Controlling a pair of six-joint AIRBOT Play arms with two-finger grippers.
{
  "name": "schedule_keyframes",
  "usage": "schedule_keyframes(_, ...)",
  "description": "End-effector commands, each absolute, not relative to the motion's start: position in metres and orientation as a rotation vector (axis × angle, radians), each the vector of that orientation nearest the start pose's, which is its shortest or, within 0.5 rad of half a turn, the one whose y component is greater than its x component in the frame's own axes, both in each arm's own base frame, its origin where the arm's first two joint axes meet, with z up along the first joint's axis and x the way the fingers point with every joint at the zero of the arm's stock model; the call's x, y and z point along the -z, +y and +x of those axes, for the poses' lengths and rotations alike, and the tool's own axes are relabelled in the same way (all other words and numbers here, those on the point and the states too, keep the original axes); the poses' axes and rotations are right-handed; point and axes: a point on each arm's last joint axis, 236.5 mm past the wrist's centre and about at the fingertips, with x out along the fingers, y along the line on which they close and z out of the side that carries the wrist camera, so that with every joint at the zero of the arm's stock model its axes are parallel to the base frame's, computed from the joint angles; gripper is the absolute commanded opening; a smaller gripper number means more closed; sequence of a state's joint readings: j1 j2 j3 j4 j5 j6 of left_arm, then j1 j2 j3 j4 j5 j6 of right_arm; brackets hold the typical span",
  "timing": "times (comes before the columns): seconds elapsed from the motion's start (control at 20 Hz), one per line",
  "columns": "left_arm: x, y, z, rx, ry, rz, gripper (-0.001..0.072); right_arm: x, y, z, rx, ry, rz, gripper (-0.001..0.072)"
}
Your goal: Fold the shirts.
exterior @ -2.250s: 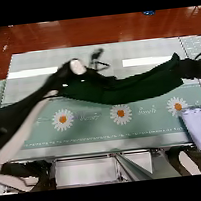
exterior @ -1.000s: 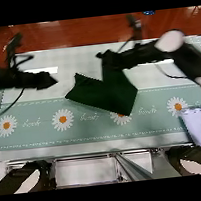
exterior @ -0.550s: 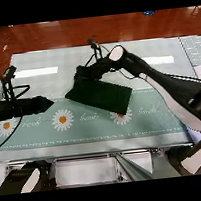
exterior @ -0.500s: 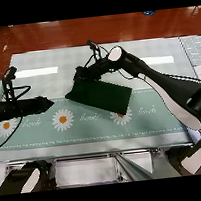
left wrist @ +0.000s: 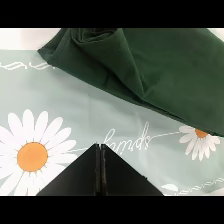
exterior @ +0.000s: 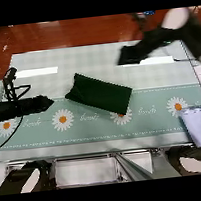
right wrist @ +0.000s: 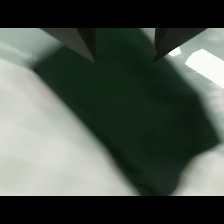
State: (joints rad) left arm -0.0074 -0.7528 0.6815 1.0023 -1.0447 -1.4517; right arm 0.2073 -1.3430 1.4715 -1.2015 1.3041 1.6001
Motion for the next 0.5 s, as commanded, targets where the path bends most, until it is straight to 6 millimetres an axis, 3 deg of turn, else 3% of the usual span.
schedule_keyframes(0.0, -0.044, -0.112, 0.283, 0.346, 1.058, -0.420, 0.0021, -0.089, 0.040, 0.353, 0.045, 1.037, 0.207, 0.0407)
schedule_keyframes(0.1, -0.044, -0.112, 0.283, 0.346, 1.058, -0.420, 0.0021, -0.039, 0.045, 0.325, 0.082, 1.016, 0.391, 0.0407)
schedule_keyframes(0.25, -0.044, -0.112, 0.283, 0.346, 1.058, -0.421, 0.0021, 0.041, 0.079, 0.289, 0.071, 1.125, 0.650, 0.0407)
schedule_keyframes(0.35, -0.044, -0.112, 0.283, 0.346, 1.058, -0.420, 0.0021, 0.065, 0.105, 0.285, 0.023, 1.163, 0.793, 0.0407)
schedule_keyframes(0.45, -0.044, -0.112, 0.283, 0.345, 1.061, -0.420, 0.0021, 0.075, 0.130, 0.288, -0.060, 1.213, 0.868, 0.0407)
